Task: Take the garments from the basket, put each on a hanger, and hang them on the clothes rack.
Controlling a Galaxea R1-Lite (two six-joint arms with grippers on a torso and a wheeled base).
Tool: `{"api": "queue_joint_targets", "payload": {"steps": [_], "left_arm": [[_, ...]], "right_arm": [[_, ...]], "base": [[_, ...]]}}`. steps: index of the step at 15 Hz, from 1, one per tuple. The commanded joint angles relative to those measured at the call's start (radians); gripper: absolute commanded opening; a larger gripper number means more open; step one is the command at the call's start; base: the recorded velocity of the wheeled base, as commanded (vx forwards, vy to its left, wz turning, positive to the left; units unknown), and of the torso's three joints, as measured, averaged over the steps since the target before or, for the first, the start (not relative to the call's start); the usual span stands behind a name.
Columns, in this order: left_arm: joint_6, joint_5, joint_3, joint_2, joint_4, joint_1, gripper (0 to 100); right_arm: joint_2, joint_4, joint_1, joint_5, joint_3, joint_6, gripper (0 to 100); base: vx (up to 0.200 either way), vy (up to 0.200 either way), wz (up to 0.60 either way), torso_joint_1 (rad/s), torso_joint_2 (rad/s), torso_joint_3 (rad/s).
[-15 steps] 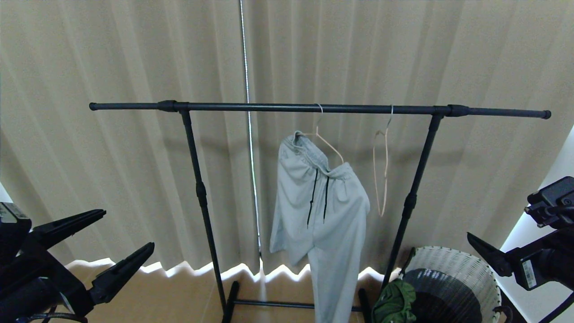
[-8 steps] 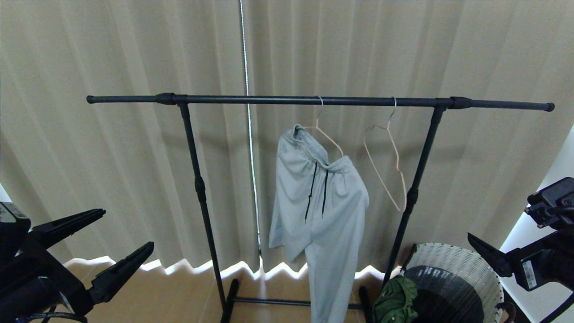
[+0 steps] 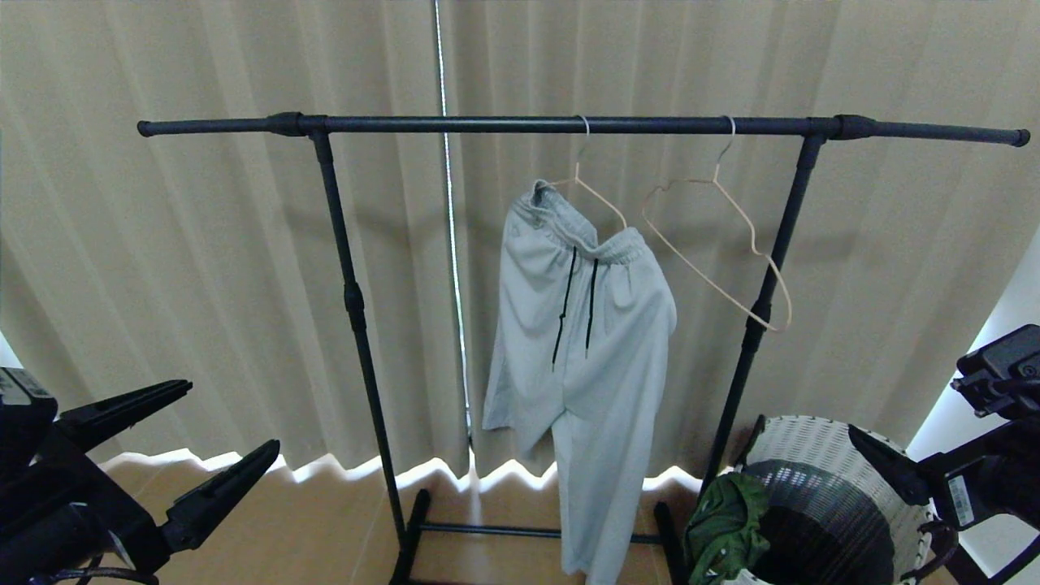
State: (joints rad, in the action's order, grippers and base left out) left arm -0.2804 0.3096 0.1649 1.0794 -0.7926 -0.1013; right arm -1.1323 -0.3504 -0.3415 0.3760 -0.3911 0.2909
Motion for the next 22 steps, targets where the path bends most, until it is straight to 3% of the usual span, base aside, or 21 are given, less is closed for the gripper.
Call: {"api": "queue_joint_targets", "payload": {"steps": [1,13,17,22], "left_arm": [[0.0,0.0,-0.001,0.001,-0.001,0.0,100],[-0.003,0.002,-0.011,0.001,-0.001,-0.011,100],[-0.002,0.003,-0.01,0.008,-0.002,-0.023,100],[0.006,0.002,-0.008,0.008,-0.001,-0.04,100]], "right_arm": [[-0.001,-0.001,-0.001,0.0,0.0,0.001,100],[-0.007,0.004,-0.001,0.0,0.006,0.037,100],[-0.009,0.005,0.007,0.003,0.023,0.04,100],[-0.014,0.002,0.119,-0.008,0.028,0.108,100]], "base": [[0.0,0.0,0.0,-0.222,0.49,0.271],[0.0,0.0,0.0,-0.193,0.46,0.261],[0.0,0.0,0.0,-0.046,0.14,0.061],[0.0,0.0,0.0,0.0,0.0,0.0]]}}
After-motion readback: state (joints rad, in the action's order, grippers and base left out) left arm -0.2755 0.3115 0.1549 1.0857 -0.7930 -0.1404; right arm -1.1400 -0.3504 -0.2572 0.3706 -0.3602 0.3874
